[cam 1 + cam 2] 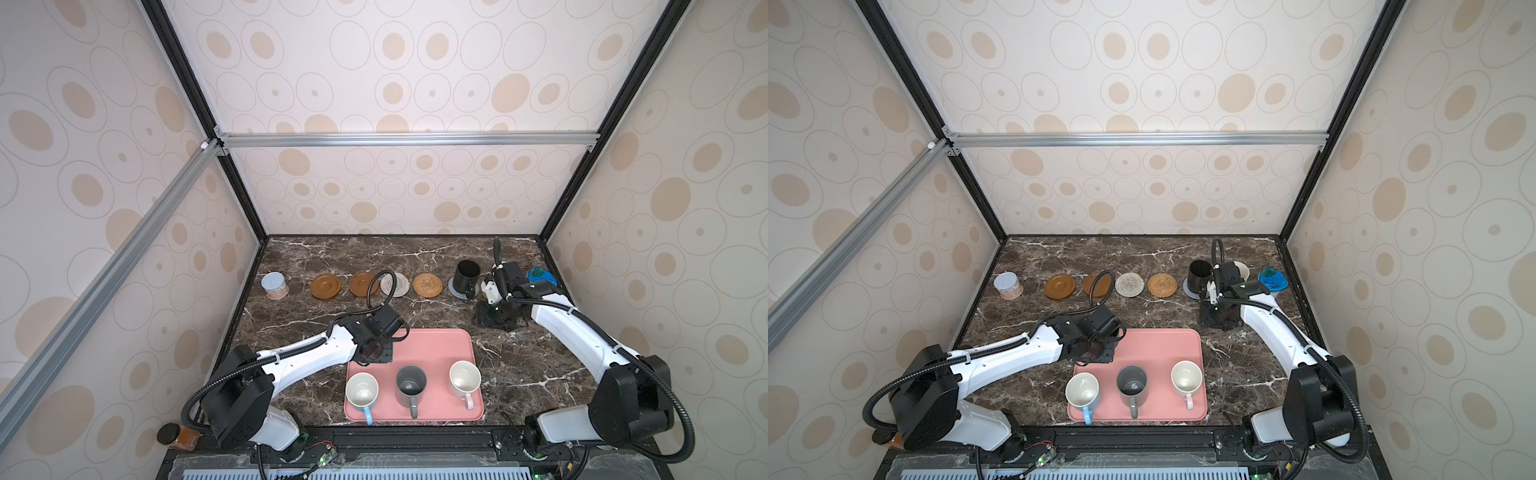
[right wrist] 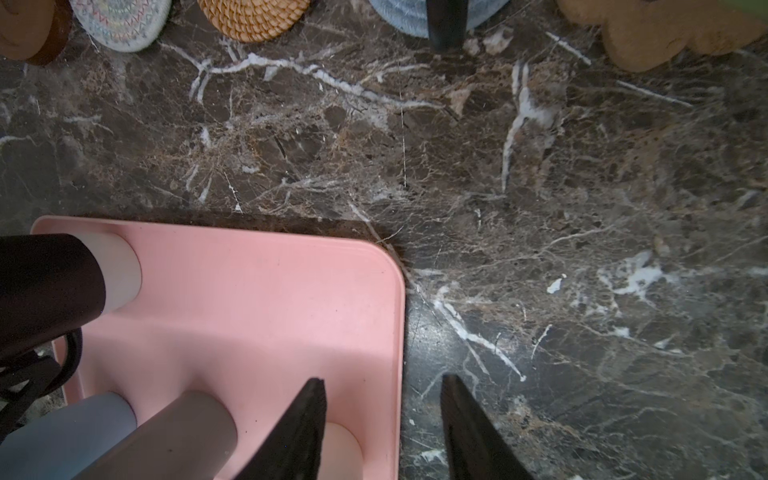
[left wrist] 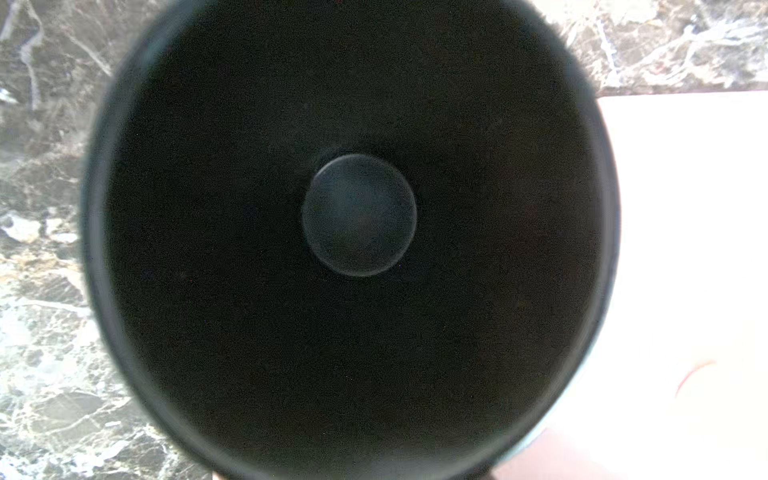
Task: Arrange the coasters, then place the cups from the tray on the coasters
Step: 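Lower the left gripper into the black mug and grasp it, then lift the black mug and carry it with the left gripper toward the rattan coaster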
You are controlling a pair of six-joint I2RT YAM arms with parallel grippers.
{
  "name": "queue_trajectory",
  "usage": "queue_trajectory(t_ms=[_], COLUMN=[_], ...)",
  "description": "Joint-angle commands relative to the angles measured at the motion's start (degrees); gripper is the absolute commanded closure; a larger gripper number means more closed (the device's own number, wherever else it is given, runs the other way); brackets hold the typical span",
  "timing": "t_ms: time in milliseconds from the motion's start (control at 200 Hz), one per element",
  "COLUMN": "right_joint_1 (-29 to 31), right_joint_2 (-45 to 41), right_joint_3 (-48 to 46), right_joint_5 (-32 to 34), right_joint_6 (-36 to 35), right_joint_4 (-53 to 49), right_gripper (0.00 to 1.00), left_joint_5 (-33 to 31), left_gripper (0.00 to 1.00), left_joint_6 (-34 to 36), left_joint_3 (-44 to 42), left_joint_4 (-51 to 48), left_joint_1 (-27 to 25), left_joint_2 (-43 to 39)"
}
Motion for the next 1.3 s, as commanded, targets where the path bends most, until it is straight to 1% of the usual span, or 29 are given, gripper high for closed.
queue_trajectory(t_ms=[0,135,505,1025,1106,1296], right_joint_1=[0.3,0.3,0.3,0.3,0.3,0.3], right_joint_2=[-0.4,-0.6,-1.3,-2.2,-2.4,-3.0], right_joint_3=[-0.8,-0.8,-0.8,-0.8,-0.7,-0.8], right_joint_5=[0.4,0.6,1.1,1.4,1.4,1.7], right_joint_6=[0.6,0.8,1.3,1.9,1.9,2.1], right_joint_4=[-0.6,-0.8,-1.5,-1.9,-1.9,-2.1], right_gripper=[0.51,0.51,0.51,0.52,0.52,0.52], left_joint_5=[-1.6,-1.8,-2.3,-3.6,-4.3,-4.4], left_gripper=[0.72,0.75,0.89,0.93,0.94,0.94], left_joint_6=[1.3,1.8,1.5,1.6,1.8,2.1], left_joint_3=[-0.3,-0.6,-2.0,-1.6,-1.1,0.7], left_joint_4=[1.0,2.1,4.4,4.8,5.4,5.6], left_joint_1=[0.5,0.5,0.4,0.4,-0.2,-1.3], left_joint_2=[-0.1,0.1,-0.5,-4.7,-5.4,-5.2])
